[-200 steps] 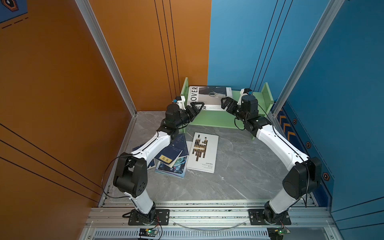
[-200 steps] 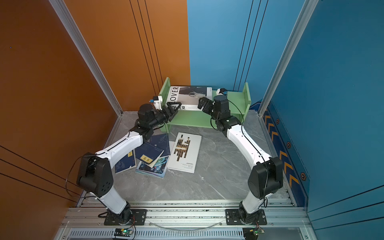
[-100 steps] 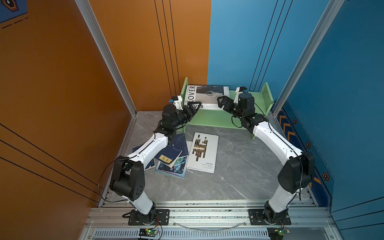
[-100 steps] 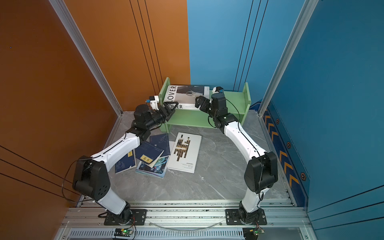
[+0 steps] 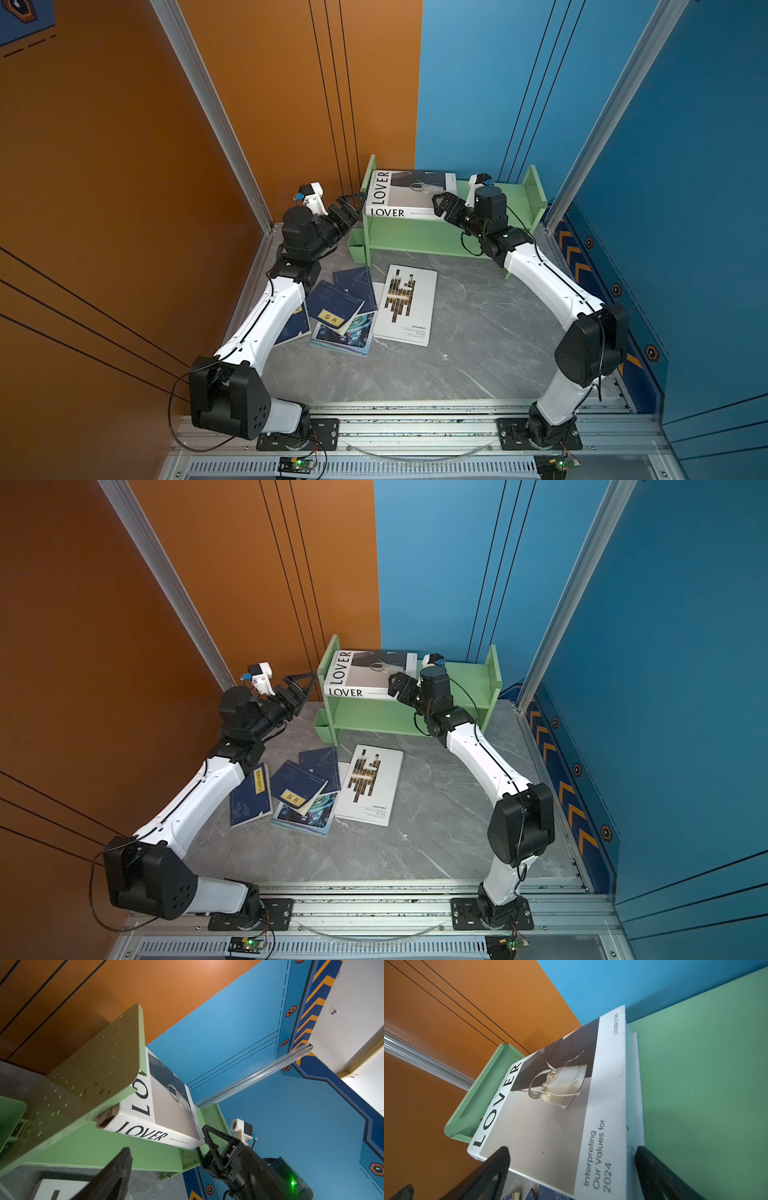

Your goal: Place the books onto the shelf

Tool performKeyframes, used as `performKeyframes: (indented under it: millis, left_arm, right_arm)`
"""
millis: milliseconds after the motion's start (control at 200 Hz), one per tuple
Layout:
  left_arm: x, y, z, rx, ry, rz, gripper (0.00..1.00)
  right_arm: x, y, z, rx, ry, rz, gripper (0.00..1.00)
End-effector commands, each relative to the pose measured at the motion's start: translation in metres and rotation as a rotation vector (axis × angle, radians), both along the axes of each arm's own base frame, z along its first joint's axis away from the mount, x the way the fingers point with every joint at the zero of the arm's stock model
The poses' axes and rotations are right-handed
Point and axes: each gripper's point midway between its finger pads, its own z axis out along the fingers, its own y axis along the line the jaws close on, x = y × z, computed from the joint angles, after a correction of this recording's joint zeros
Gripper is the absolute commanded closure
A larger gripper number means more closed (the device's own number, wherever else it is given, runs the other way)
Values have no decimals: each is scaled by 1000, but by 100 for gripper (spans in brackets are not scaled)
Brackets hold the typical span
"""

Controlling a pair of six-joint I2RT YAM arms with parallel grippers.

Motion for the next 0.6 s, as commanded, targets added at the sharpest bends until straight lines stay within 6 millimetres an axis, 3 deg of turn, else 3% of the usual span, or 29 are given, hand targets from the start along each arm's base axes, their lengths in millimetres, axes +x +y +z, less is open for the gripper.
performKeyframes:
  millis: [0,596]
  left_arm:
    - [2,-5,-13,51,51,-24,17]
    - [37,-39,-25,-16,99,-145,18]
  right_arm:
    - [-3,8,17,17,-34,16,4]
    - [-3,6,18,8,-36,16,4]
